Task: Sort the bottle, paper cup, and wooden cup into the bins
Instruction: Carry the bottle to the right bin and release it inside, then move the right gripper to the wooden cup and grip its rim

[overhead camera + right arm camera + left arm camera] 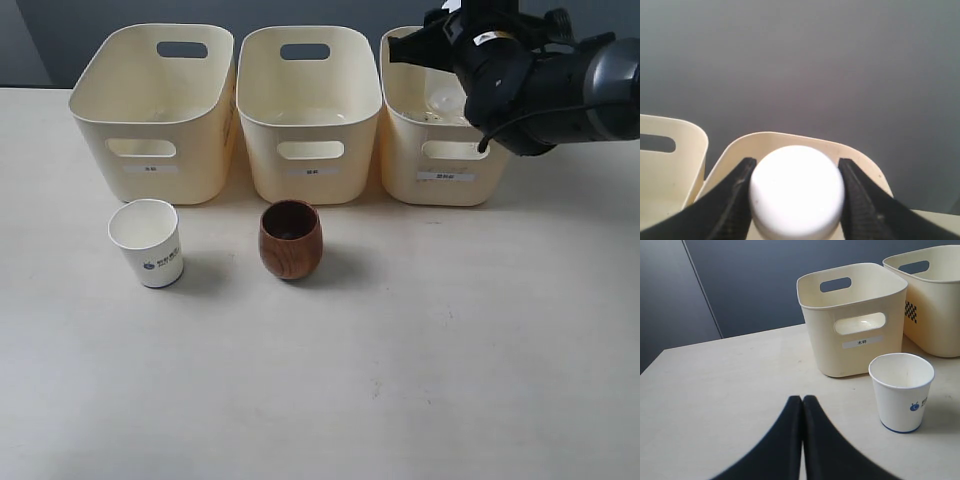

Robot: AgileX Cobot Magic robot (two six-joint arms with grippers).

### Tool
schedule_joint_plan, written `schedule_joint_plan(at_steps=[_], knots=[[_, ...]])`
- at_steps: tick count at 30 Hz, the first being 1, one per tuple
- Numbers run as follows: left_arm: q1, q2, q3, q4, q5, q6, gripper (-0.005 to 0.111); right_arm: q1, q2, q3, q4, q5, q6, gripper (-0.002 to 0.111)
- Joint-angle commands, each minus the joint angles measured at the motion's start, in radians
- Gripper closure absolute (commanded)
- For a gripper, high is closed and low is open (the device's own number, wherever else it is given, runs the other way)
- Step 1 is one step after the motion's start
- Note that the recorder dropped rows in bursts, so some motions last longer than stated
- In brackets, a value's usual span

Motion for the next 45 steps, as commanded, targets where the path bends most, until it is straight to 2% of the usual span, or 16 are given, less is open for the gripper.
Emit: schedule_joint_plan(at_steps=[1,3,4,9,10,12,21,26,36,45], knots=[[-0.003,-0.005,0.001,-0.001,-0.001,-0.002,0.107,-0.005,0.014,-0.005,-0.014,-0.001,0.003,0.109],[-0.003,-0.005,0.001,-0.001,-0.001,-0.002,0.107,-0.005,0.015,-0.005,-0.016,0.003,0.003,0.103],[-0.003,-0.005,0.001,-0.001,-0.001,-0.002,0.107,-0.005,0.015,-0.005,-0.019,0.006,0.003,0.096],[-0.003,-0.005,0.001,-0.001,-0.001,-0.002,0.107,-0.005,0.015,-0.005,-0.005,0.007,0.005,0.044],[-0.003,-0.005,0.001,-0.001,-0.001,-0.002,0.107,-0.005,0.015,-0.005,0.01,0.003,0.005,0.036],[-0.003,-0.005,0.001,-0.001,-0.001,-0.002,0.107,-0.005,0.015,-0.005,0.055,-0.023,0.005,0.029],[-0.003,-0.005,0.001,-0.001,-0.001,-0.002,0.107,-0.005,0.006,-0.005,0.072,-0.023,0.005,0.03],[-0.003,-0.005,0.001,-0.001,-0.001,-0.002,0.107,-0.005,-0.067,-0.005,0.072,0.063,0.023,0.03],[-0.003,-0.005,0.001,-0.001,-0.001,-0.002,0.107,-0.005,-0.185,-0.005,0.065,0.652,0.042,0.03],[-0.003,-0.005,0.001,-0.001,-0.001,-0.002,0.107,-0.003,-0.185,-0.005,0.11,0.97,0.04,0.03]])
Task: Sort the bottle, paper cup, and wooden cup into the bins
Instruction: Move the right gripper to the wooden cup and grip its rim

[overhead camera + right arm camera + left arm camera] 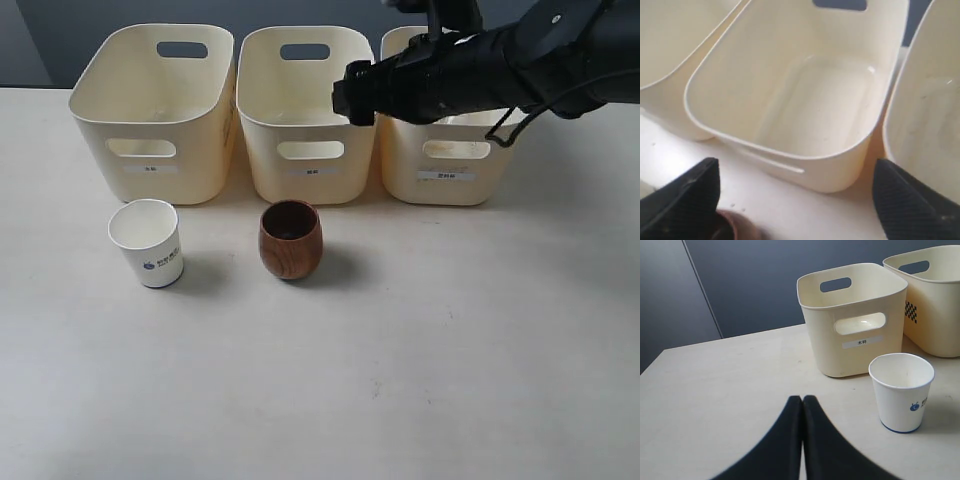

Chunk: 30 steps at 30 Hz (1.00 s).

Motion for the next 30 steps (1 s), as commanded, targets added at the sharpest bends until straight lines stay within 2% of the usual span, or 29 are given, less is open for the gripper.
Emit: schedule_joint_plan(at_steps=[1,4,12,17,20,26,28,30], knots=[[-0.003,-0.005,0.001,-0.001,-0.001,-0.002,0.107,-0.003,-0.01,-0.003,0.017,0.148,-0.001,0.03],[-0.003,-0.005,0.001,-0.001,-0.001,-0.002,0.107,0.011,-0.01,-0.003,0.019,0.206,-0.001,0.03],[-0.003,-0.005,0.001,0.001,-0.001,-0.002,0.107,0.123,-0.01,-0.001,0.004,0.192,0.001,0.03],[-0.003,-0.005,0.001,0.001,-0.001,-0.002,0.107,0.129,0.008,-0.001,-0.004,0.151,0.094,0.03],[-0.003,-0.005,0.001,0.001,-0.001,-0.002,0.107,0.129,0.028,-0.001,-0.04,0.151,0.163,0.035],[-0.003,-0.005,0.001,0.001,-0.001,-0.002,0.107,0.129,0.075,-0.001,-0.05,0.156,0.183,0.058],[-0.003,-0.005,0.001,0.001,-0.001,-0.002,0.107,0.129,0.089,-0.001,-0.057,0.163,0.183,0.057],[-0.003,-0.005,0.001,0.001,-0.001,-0.002,0.107,0.129,0.099,-0.001,-0.076,0.165,0.183,0.052]])
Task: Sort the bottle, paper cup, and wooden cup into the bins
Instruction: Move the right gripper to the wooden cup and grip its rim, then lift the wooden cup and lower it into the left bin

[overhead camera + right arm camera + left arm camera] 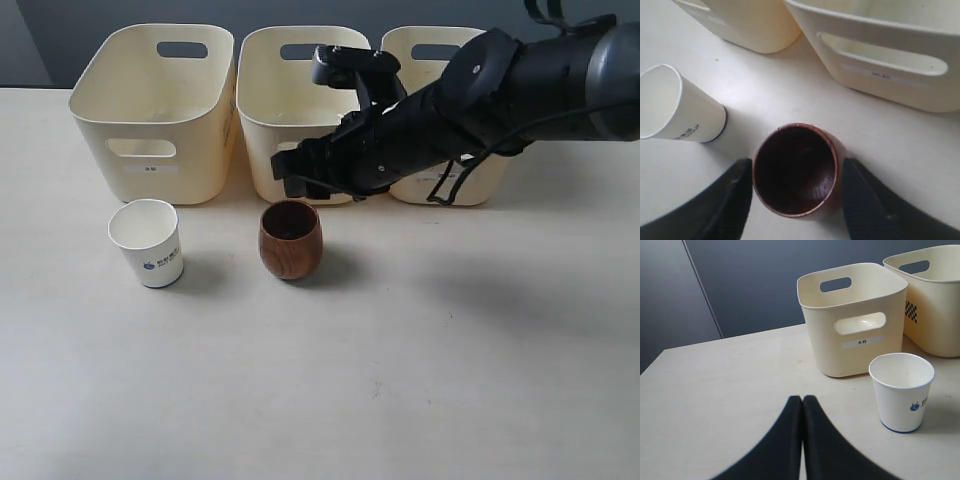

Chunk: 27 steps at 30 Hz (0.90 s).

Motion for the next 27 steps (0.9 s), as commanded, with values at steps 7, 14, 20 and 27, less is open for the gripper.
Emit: schedule_joint_plan(at_steps=[7,14,20,27], knots=[[-0.003,-0.005,0.001,0.001,-0.001,-0.002,0.107,0.001,0.03,-0.001,-0.048,0.015,0.037,0.044],[-0.003,-0.005,0.001,-0.001,-0.001,-0.002,0.107,0.001,0.106,-0.001,-0.051,-0.004,0.051,0.044],[-0.003,-0.005,0.001,-0.001,-0.001,-0.002,0.107,0.001,0.111,-0.001,-0.051,-0.024,0.055,0.045],[-0.003,-0.005,0.001,-0.001,-0.001,-0.002,0.107,0.001,0.153,-0.001,-0.047,-0.03,0.078,0.069]])
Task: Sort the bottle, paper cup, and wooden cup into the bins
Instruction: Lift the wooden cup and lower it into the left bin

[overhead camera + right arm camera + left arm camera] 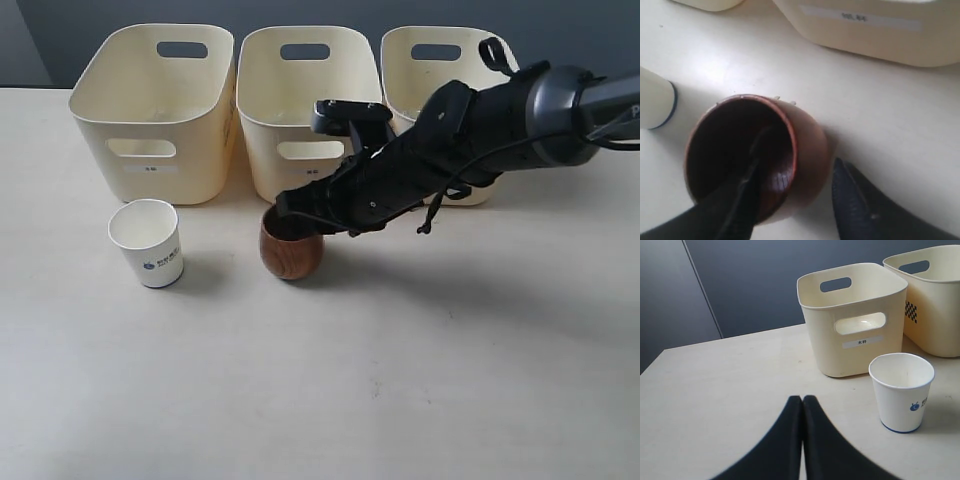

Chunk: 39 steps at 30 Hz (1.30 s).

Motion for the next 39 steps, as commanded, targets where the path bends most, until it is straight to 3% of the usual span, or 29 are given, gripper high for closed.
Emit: schedule_joint_plan(at_steps=[1,5,10,17,22,39], knots=[[-0.003,-0.005,0.001,-0.001,-0.001,-0.002,0.107,0.001,0.034,-0.001,0.001,-0.004,0.002,0.069],[-0.003,-0.005,0.001,-0.001,-0.001,-0.002,0.107,0.008,0.052,-0.001,0.007,-0.002,0.002,0.069],[-0.003,-0.005,0.001,-0.001,-0.001,-0.002,0.107,0.008,0.019,-0.001,0.001,-0.016,0.002,0.109],[-0.003,-0.005,0.001,-0.001,-0.001,-0.002,0.107,0.008,-0.126,-0.09,0.027,-0.014,0.002,0.108],[-0.003,-0.005,0.001,-0.001,-0.001,-0.002,0.107,0.077,-0.119,-0.221,0.05,-0.109,0.0,0.108],[-0.003,-0.005,0.001,-0.001,-0.001,-0.002,0.107,0.118,0.217,-0.753,0.05,-0.063,0.035,0.108]])
